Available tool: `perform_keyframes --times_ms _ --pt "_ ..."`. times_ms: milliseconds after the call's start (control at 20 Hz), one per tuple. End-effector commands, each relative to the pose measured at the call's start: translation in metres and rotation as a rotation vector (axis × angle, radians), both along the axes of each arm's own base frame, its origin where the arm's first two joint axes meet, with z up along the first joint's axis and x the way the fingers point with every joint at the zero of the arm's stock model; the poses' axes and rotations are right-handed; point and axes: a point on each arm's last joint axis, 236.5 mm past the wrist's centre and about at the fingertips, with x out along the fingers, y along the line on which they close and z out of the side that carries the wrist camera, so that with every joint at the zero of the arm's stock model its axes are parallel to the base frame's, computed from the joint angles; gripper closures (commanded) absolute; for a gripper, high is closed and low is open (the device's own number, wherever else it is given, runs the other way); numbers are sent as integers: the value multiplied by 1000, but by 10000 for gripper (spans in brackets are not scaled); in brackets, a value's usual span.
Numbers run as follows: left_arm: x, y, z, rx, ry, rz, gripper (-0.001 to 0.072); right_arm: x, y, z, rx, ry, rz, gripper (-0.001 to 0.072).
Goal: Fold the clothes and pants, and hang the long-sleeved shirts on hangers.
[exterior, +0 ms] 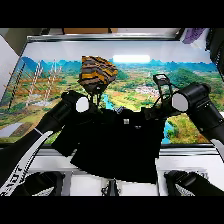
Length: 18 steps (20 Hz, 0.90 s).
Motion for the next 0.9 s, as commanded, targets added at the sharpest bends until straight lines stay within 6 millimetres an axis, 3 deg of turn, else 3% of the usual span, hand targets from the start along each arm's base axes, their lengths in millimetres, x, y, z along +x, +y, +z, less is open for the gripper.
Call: perform_keyframes --times_ms 0,100,150,200,250,450,600,700,850 --pt "-23 -10 -11 -28 -10 -45 678 -6 2 -15 1 35 -3 695" --pt "-30 -11 -12 -29 -12 -64 674 -6 2 -15 1 35 -3 695" --pt "-31 -12 -11 -34 -13 -79 448 -6 2 -15 1 35 -3 695" --pt "-30 -13 -8 -36 -17 -80 105 -6 2 -15 1 35 -3 695" --pt "-28 -14 -2 -40 -22 -85 15 -6 2 -15 1 36 -3 695" --pt "-14 -15 39 -61 -69 -128 19 -6 2 -15 0 35 -3 694" --pt "18 -2 74 -81 -159 -115 19 -6 2 -15 0 36 -3 694" --pt "52 27 89 -37 -239 -50 20 -6 2 -15 0 36 -3 694" --pt "106 97 94 103 -357 88 20 -6 2 -15 0 36 -3 694"
